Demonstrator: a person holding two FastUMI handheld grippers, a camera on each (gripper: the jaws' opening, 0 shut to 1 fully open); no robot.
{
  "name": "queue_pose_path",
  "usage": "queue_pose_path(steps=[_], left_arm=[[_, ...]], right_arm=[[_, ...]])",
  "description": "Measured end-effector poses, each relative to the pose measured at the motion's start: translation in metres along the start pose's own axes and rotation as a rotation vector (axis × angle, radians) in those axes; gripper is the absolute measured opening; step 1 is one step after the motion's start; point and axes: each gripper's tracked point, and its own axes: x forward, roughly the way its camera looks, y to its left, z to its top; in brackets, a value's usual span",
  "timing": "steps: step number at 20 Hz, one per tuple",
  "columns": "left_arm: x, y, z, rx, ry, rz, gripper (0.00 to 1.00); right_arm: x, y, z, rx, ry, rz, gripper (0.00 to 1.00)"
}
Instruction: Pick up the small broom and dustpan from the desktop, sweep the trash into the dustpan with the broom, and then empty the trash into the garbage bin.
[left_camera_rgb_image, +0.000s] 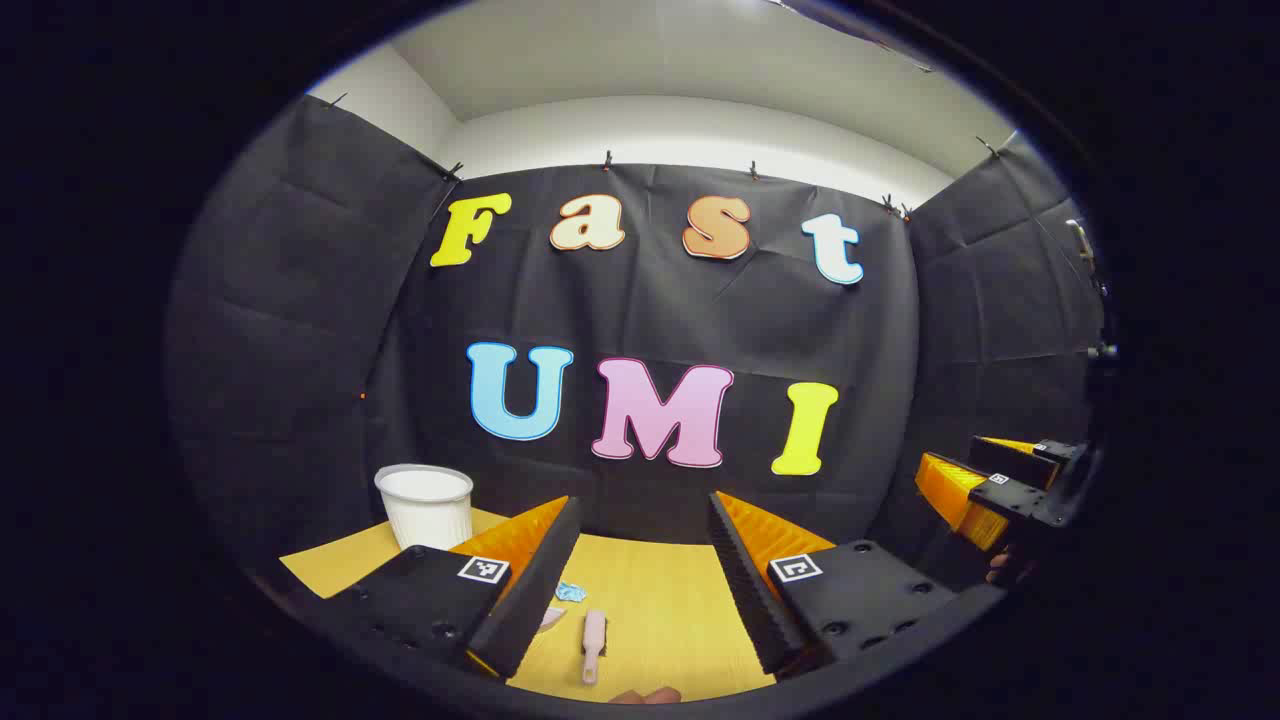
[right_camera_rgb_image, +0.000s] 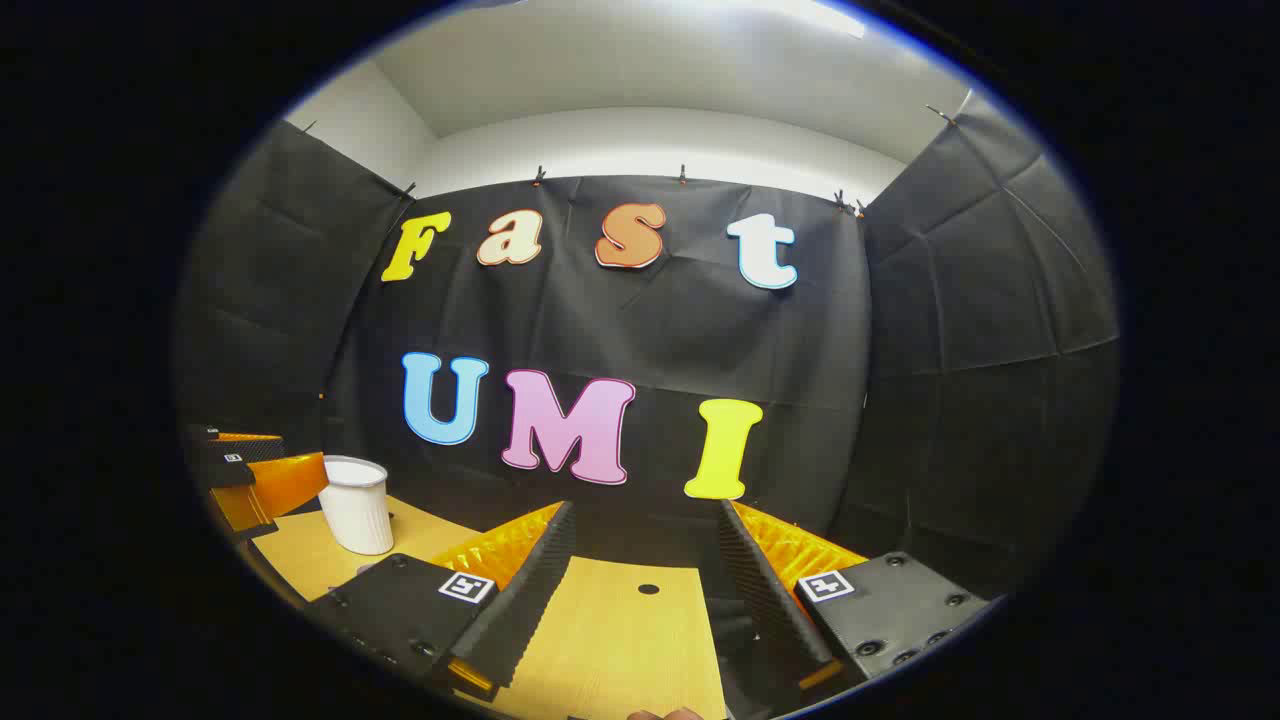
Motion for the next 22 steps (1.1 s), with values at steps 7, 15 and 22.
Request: queue_pose_path(steps=[7, 15, 22], left_arm=[[-0.008, 0.01, 0.001, -0.014, -0.004, -0.002, 0.77], [-0.014, 0.014, 0.009, 0.002, -0.026, -0.003, 0.77], [-0.014, 0.014, 0.008, 0.005, -0.026, -0.001, 0.77]], right_arm=[[-0.004, 0.006, 0.001, -0.008, -0.001, 0.003, 0.94], [-0.009, 0.013, 0.009, -0.022, -0.024, 0.013, 0.9], [-0.01, 0.006, 0.008, -0.019, -0.02, -0.005, 0.94]])
